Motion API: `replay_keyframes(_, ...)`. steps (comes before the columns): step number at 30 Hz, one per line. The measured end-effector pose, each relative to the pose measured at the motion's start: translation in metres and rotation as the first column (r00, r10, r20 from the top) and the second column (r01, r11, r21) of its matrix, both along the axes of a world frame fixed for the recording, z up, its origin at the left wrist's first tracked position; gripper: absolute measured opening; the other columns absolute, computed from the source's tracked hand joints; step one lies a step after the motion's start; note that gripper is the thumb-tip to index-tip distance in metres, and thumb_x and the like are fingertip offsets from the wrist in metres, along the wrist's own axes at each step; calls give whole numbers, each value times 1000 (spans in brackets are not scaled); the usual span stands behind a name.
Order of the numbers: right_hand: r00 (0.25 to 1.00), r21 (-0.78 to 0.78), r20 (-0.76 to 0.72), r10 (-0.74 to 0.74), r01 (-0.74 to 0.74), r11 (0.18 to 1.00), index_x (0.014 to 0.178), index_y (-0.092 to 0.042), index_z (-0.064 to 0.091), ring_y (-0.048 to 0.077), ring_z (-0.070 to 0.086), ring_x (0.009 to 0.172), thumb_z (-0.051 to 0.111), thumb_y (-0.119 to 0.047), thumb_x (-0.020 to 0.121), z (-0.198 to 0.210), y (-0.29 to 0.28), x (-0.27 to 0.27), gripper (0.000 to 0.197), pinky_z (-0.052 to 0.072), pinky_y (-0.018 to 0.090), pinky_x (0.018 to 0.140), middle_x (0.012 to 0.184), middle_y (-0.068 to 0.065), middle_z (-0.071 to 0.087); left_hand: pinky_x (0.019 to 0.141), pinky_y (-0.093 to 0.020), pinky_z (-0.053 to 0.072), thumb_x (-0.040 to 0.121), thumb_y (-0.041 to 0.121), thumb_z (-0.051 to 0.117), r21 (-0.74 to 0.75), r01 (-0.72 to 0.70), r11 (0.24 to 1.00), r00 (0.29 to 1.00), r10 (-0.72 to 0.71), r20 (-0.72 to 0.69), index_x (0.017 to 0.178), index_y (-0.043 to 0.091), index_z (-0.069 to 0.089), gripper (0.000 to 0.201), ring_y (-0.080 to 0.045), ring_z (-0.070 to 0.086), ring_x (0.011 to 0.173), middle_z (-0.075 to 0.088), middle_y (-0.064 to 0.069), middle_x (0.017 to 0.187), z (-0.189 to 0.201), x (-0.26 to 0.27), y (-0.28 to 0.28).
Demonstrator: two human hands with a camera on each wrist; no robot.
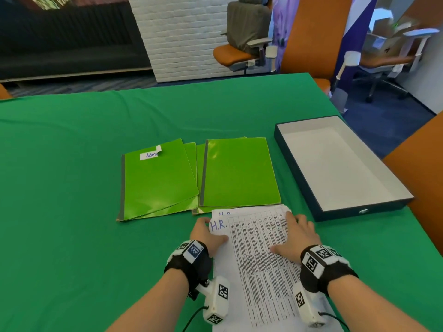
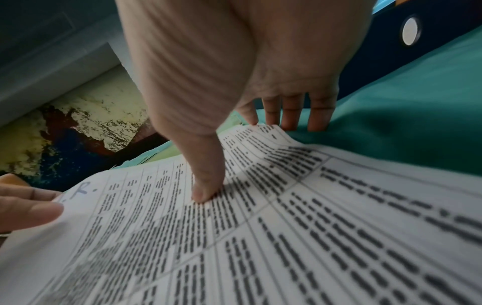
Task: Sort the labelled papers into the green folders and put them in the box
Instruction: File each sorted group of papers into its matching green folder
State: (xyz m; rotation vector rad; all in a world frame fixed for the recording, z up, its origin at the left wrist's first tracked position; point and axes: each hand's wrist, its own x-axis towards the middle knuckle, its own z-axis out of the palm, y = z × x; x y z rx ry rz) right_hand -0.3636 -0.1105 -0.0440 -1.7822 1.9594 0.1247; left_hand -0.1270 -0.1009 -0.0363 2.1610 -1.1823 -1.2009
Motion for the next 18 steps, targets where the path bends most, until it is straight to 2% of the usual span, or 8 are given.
replay_keyframes(3, 997, -21, 43, -62, 63, 998, 148, -17, 10, 27, 31, 132, 75, -57, 65, 1, 3, 2, 113, 35, 41, 107, 144, 10, 27, 82, -33, 51, 70, 14, 78, -22, -30, 999, 999, 29, -38, 123, 11, 43, 64, -22, 60, 95, 61, -6, 112, 1, -1, 5)
replay_keyframes(6, 991, -41, 78, -112, 115, 993, 147, -15, 14, 28, 34, 132, 75, -54, 67, 1, 5, -1, 108, 34, 40, 108, 144, 12, 31, 66, -23, 49, 71, 11, 77, -59, -24, 998, 998, 21, -55, 116, 10, 51, 53, -18, 61, 83, 63, -4, 97, 4, 0, 12)
replay_keyframes(9, 976, -22, 147, -159, 164, 986, 146, -15, 19, 28, 36, 132, 77, -47, 68, 1, 11, -7, 102, 35, 42, 108, 144, 11, 33, 65, -21, 50, 74, 4, 73, -123, -17, 992, 995, 5, -100, 103, 9, 64, 30, -17, 64, 80, 69, -5, 95, 5, 1, 19)
replay_keyframes(11, 962, -10, 197, -189, 195, 981, 140, -16, 31, 27, 44, 125, 79, -40, 68, 0, 14, -12, 90, 39, 44, 106, 138, 10, 41, 60, -17, 48, 76, 0, 70, -166, -8, 986, 990, -15, -139, 85, 13, 67, 16, -16, 62, 75, 68, -3, 85, 7, 0, 24)
replay_keyframes(14, 918, -13, 324, -230, 247, 969, 124, -18, 46, 22, 55, 106, 80, -24, 70, 3, 17, -18, 64, 48, 43, 96, 121, 7, 54, 62, -19, 48, 72, -9, 70, -225, -20, 974, 982, -23, -185, 60, 15, 64, 28, -18, 61, 72, 66, -2, 75, 9, -4, 29)
replay_keyframes(16, 861, -3, 420, -286, 317, 948, 126, -16, 45, 23, 58, 104, 80, -16, 70, 6, 19, -22, 66, 50, 41, 93, 120, 7, 56, 66, -20, 52, 69, -19, 67, -245, -28, 969, 966, -37, -257, 50, 11, 62, 37, -19, 63, 74, 68, -5, 76, 10, -5, 34)
replay_keyframes(18, 804, 18, 494, -330, 370, 929, 134, -14, 37, 27, 56, 110, 80, -9, 70, 7, 20, -24, 77, 48, 40, 92, 126, 8, 53, 62, -21, 54, 66, -26, 63, -265, -26, 964, 951, -58, -303, 46, 7, 60, 39, -17, 64, 70, 68, -6, 70, 10, -5, 36)
